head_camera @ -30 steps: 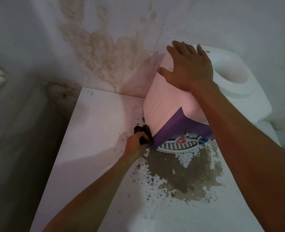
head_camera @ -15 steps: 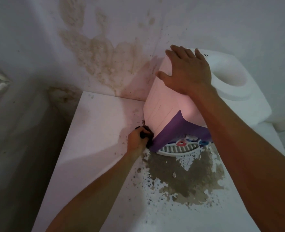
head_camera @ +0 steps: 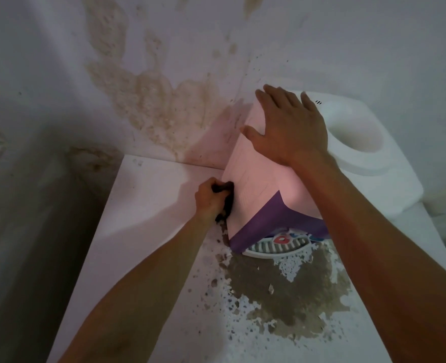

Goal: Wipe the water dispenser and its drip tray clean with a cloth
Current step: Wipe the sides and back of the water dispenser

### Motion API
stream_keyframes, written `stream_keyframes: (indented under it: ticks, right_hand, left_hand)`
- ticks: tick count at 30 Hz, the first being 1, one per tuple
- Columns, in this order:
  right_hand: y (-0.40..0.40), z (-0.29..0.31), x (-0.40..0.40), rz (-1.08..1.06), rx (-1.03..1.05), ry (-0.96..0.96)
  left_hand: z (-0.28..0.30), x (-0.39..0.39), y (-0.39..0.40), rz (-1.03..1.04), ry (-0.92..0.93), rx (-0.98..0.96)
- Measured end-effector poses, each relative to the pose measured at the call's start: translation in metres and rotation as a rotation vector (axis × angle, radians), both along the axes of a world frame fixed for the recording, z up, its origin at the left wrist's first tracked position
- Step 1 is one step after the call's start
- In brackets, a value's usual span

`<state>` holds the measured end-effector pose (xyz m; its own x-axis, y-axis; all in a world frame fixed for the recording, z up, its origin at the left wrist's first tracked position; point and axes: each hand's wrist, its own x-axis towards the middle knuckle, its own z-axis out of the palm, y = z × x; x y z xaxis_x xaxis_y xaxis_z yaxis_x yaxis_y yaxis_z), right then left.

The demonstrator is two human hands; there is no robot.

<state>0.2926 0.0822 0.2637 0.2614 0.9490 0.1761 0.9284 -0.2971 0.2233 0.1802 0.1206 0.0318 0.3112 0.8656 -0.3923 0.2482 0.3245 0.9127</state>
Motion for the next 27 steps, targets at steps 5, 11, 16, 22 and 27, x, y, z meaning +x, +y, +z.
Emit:
stream_keyframes:
  ticks: [5, 11, 16, 22, 27]
  right_hand:
    - [0.000, -0.001, 0.000, -0.015, 0.008, 0.001]
    - [0.000, -0.002, -0.001, -0.018, 0.017, 0.012]
    - [-0.001, -0.003, -0.001, -0.017, 0.039, 0.015]
    - [0.000, -0.006, 0.001, -0.013, 0.066, 0.003]
    - [0.001, -0.006, 0.002, -0.021, 0.077, 0.017]
  left_hand:
    - [0.013, 0.025, 0.041, 0.068, -0.072, -0.006]
    - [-0.028, 0.014, 0.022, -0.030, 0.026, 0.002]
    - [-0.022, 0.014, 0.042, -0.058, -0.016, -0.081]
    - [-0.013, 0.036, 0.069, 0.036, -0.120, -0.153]
    - [-0.007, 0.023, 0.060, -0.037, -0.089, -0.091]
